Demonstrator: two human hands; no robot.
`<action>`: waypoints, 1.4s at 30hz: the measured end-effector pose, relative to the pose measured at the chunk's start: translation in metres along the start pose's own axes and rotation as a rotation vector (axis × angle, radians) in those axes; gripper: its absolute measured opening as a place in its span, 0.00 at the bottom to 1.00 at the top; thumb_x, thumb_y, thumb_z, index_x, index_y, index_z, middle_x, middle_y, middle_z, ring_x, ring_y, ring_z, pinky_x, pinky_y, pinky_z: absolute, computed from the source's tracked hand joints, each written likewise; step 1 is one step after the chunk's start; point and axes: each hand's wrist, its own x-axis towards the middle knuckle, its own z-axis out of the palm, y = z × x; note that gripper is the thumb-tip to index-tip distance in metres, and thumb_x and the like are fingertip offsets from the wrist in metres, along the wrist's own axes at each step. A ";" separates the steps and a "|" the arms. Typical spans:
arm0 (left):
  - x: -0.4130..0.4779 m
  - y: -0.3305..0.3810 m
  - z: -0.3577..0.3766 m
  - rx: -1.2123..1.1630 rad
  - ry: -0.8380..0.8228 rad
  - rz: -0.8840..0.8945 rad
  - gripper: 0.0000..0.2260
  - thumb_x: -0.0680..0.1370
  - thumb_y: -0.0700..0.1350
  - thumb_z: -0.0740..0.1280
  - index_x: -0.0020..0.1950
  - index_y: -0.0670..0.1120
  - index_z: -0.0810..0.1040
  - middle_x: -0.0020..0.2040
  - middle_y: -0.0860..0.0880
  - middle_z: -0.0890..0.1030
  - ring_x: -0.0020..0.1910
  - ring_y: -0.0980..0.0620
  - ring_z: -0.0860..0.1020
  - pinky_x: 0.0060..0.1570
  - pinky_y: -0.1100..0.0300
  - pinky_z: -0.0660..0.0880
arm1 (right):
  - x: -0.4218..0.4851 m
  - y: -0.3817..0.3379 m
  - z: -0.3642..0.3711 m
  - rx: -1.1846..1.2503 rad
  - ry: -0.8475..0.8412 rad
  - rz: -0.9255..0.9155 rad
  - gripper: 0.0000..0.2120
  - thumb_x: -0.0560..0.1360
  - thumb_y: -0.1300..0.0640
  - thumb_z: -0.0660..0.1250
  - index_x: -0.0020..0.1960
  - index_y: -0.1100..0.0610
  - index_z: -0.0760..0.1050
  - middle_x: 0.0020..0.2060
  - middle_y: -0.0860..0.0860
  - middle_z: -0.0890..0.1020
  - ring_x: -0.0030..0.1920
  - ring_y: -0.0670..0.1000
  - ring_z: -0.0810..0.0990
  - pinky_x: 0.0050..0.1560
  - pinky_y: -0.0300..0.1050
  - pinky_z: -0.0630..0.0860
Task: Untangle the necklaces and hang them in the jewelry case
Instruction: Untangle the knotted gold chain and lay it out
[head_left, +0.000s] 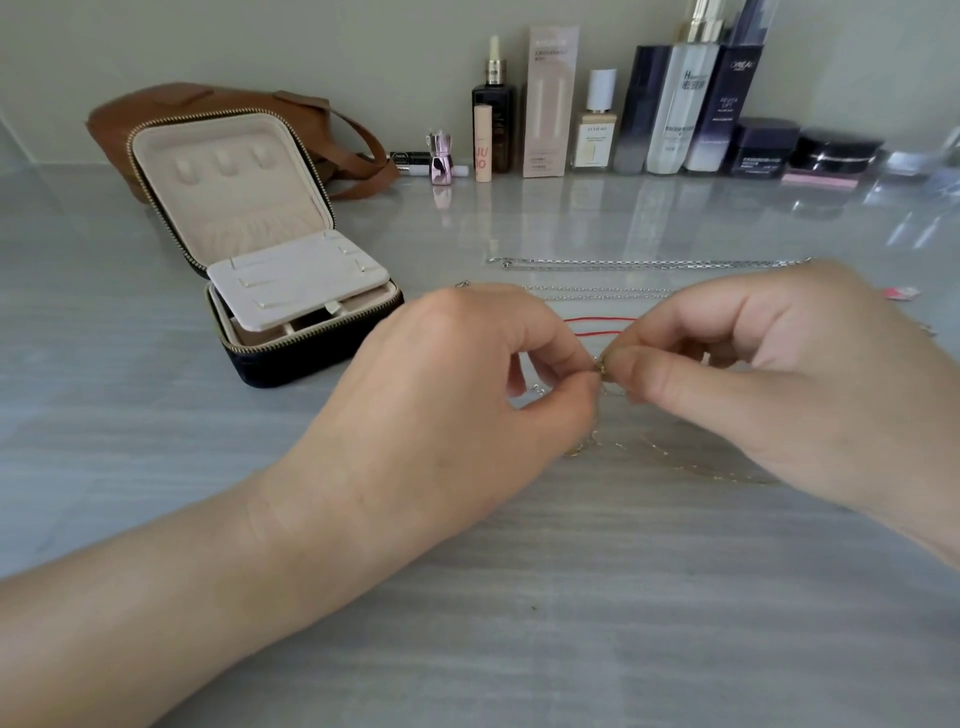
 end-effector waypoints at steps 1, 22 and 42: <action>0.000 0.000 0.000 -0.008 -0.001 -0.013 0.05 0.66 0.53 0.66 0.32 0.55 0.78 0.35 0.61 0.78 0.37 0.58 0.75 0.38 0.67 0.70 | -0.001 0.001 0.000 -0.067 0.012 -0.041 0.05 0.63 0.47 0.72 0.30 0.46 0.80 0.26 0.45 0.80 0.27 0.45 0.74 0.29 0.32 0.68; 0.003 0.002 -0.002 -0.008 -0.068 -0.009 0.04 0.65 0.52 0.64 0.34 0.53 0.75 0.36 0.65 0.76 0.36 0.58 0.75 0.35 0.69 0.69 | -0.004 -0.003 0.000 -0.338 0.042 -0.108 0.03 0.60 0.50 0.66 0.29 0.47 0.77 0.32 0.39 0.77 0.34 0.47 0.75 0.36 0.34 0.70; 0.000 0.005 -0.003 -0.082 -0.089 -0.069 0.08 0.68 0.55 0.67 0.32 0.54 0.78 0.33 0.63 0.78 0.34 0.60 0.76 0.34 0.72 0.70 | -0.002 0.004 -0.002 -0.188 -0.040 -0.108 0.05 0.65 0.48 0.66 0.32 0.46 0.79 0.29 0.41 0.78 0.30 0.46 0.74 0.32 0.33 0.68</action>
